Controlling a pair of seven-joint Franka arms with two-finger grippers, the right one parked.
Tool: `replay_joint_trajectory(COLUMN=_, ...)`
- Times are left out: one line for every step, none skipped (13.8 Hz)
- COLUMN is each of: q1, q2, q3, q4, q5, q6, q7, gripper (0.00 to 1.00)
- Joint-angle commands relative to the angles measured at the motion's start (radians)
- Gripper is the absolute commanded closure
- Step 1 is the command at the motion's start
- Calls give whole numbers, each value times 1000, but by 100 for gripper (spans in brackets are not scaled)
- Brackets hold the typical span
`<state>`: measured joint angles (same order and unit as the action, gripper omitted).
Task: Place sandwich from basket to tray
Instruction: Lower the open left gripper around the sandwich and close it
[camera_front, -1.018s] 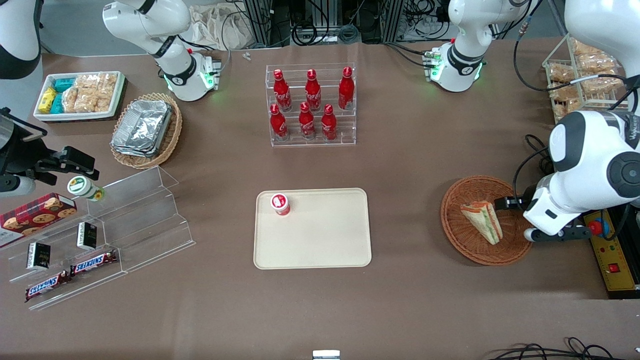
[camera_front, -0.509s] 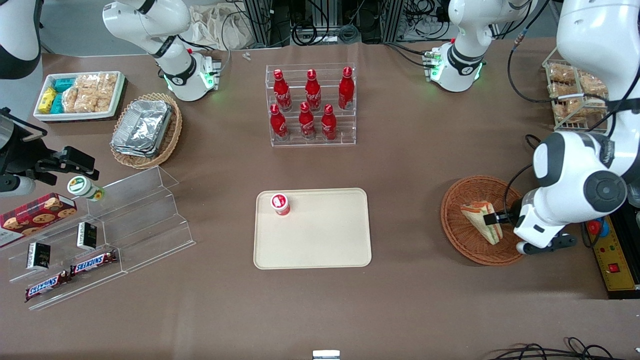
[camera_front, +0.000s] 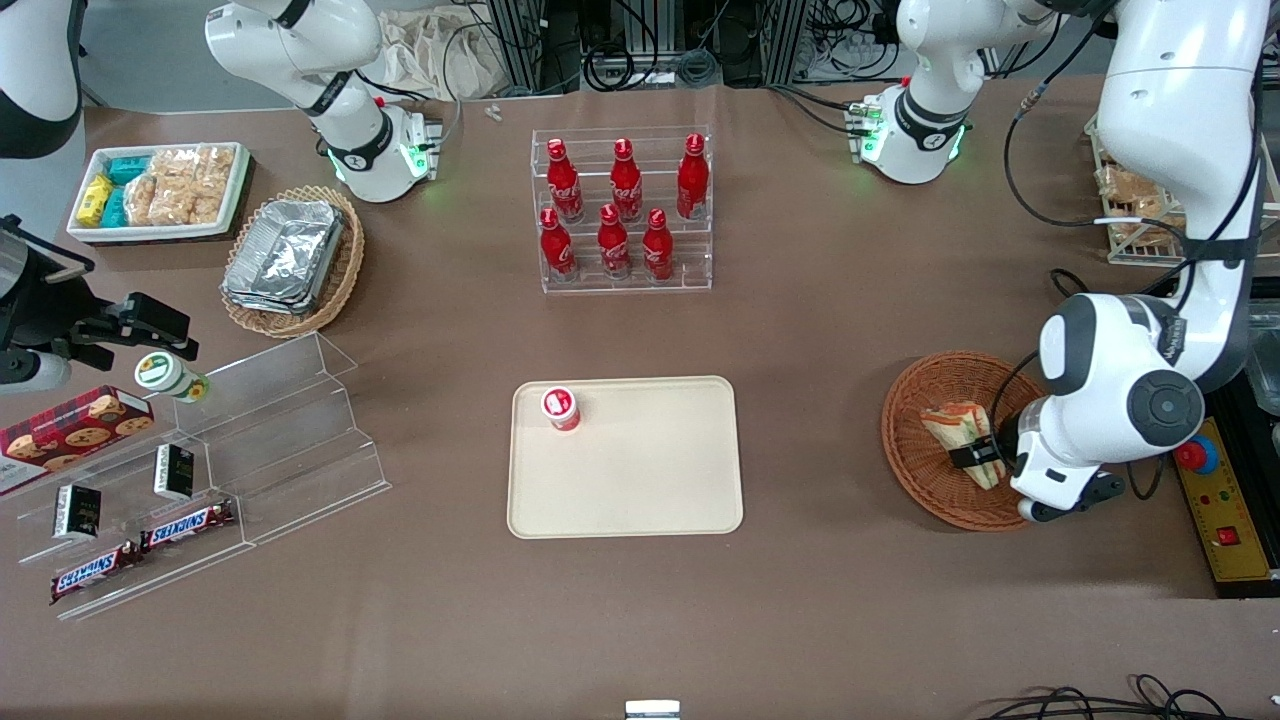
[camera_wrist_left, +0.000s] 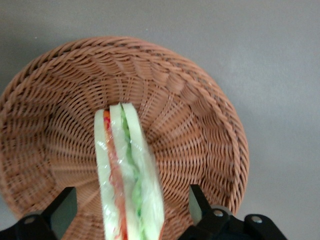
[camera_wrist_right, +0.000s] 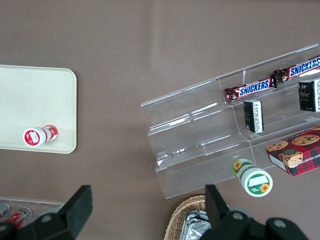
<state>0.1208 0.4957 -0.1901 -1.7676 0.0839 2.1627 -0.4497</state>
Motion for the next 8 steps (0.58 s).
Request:
replay_joint_trajectory(q1=5, q2=-6, q3=7, q4=-50, q5=5, q6=69, q7=-73, gripper=1)
replay_joint_trajectory(q1=5, q2=-5, q3=9, q4=-58, q5=7, q6=69, q7=-81, gripper=1)
replay_joint_trajectory(q1=5, q2=-5, q3=18, q4=-73, q5=8, q6=69, q7=-81, gripper=1)
replay_joint_trajectory(q1=5, q2=-5, q3=35, q4=-79, q5=8, q6=69, q7=-81, gripper=1)
replay_joint_trajectory(q1=5, q2=-5, q3=41, q4=-82, q5=8, q6=69, q7=-81, gripper=1)
replay_joint_trajectory(q1=5, q2=-5, q3=43, q4=-96, q5=10, q6=72, q7=-81, gripper=1)
replay_joint_trajectory(q1=5, q2=-5, q3=44, q4=-101, q5=10, q6=80, q7=-81, gripper=1)
replay_joint_trajectory(q1=5, q2=-5, q3=47, q4=-105, q5=10, q6=82, q7=-83, gripper=1)
